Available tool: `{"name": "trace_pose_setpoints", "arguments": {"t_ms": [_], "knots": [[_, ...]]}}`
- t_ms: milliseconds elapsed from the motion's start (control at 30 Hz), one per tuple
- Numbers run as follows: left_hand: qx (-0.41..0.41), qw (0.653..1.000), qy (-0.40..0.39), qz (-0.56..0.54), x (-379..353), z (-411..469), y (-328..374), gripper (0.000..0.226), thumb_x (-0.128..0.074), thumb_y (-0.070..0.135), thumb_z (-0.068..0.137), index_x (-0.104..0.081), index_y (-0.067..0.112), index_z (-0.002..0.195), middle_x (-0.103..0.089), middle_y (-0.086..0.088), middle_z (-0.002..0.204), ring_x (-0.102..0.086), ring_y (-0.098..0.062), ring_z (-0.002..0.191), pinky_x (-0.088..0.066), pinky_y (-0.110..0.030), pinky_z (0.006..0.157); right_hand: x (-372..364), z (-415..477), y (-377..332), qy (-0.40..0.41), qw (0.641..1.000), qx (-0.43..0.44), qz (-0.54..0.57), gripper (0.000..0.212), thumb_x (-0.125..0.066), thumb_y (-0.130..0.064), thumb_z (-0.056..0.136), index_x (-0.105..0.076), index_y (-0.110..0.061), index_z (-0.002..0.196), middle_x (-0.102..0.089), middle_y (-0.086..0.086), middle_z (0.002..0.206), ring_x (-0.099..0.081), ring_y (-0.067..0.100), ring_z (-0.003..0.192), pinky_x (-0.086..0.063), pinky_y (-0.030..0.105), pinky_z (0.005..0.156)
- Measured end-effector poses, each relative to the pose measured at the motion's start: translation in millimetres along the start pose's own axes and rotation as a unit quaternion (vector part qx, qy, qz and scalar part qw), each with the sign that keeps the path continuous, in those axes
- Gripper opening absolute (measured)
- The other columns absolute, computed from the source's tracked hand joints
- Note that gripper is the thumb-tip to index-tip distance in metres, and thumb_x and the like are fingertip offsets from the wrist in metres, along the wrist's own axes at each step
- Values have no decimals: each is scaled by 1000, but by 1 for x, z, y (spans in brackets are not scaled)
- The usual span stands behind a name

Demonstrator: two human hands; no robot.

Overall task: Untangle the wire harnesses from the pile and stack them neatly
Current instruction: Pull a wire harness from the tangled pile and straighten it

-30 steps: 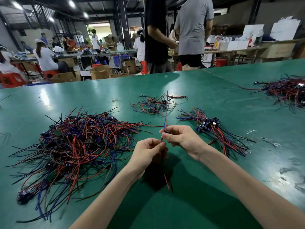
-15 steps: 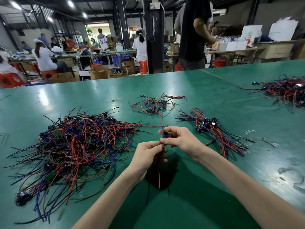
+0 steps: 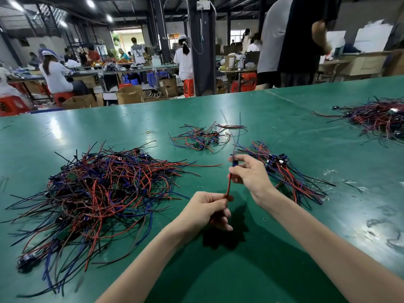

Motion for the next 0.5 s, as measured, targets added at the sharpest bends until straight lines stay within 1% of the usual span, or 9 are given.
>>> {"name": "trace_pose_setpoints", "arguments": {"t_ms": [67,133,200,267,367,500], "knots": [[1,1000,-16,5,-4,-1,0,18,-43,0,97,-61,-2,98,-57,-5,54,-54,-13,42,-56,-29,50,9,4,-3,20,1000,-1,14,26,-56,11,85,-63,-8,102,-56,5,69,-59,14,58,-47,16,53],[-2,1000,-14,-1,-4,-1,0,18,-43,1,98,-59,-5,103,-59,-6,56,-55,-13,44,-56,-30,52,14,5,-3,27,999,-11,37,26,-57,10,85,-62,-11,99,-58,5,68,-60,12,58,-47,16,53],[-4,1000,-9,-7,-4,0,0,18,-43,1,98,-57,-6,107,-59,-7,57,-55,-12,44,-56,-30,52,17,4,-2,21,997,-29,71,27,-58,9,86,-63,-17,92,-61,4,65,-61,12,58,-48,18,55],[-8,1000,-10,-4,-3,0,-1,15,-44,1,98,-55,-4,106,-60,-7,57,-55,-13,45,-56,-30,51,16,3,-1,8,994,-46,96,28,-58,7,87,-62,-20,91,-64,4,65,-61,13,58,-48,20,56],[-14,1000,-13,4,-3,-1,-1,11,-46,1,97,-52,-1,105,-61,-8,58,-56,-14,45,-56,-31,51,14,2,0,-8,993,-61,97,28,-57,6,87,-62,-20,95,-64,6,67,-62,11,54,-48,19,51],[-35,999,-24,9,-4,-3,1,11,-48,2,96,-54,3,106,-61,-10,61,-55,-14,47,-56,-32,53,15,3,-2,-4,990,-78,115,28,-56,9,86,-63,-16,97,-65,5,63,-63,11,50,-48,19,47]]}}
Point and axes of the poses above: each hand's wrist, its own z-axis towards the middle knuckle, its own x-axis out of the back of the hand, y = z × x, the point moved 5 cm from there along z, towards the middle knuckle
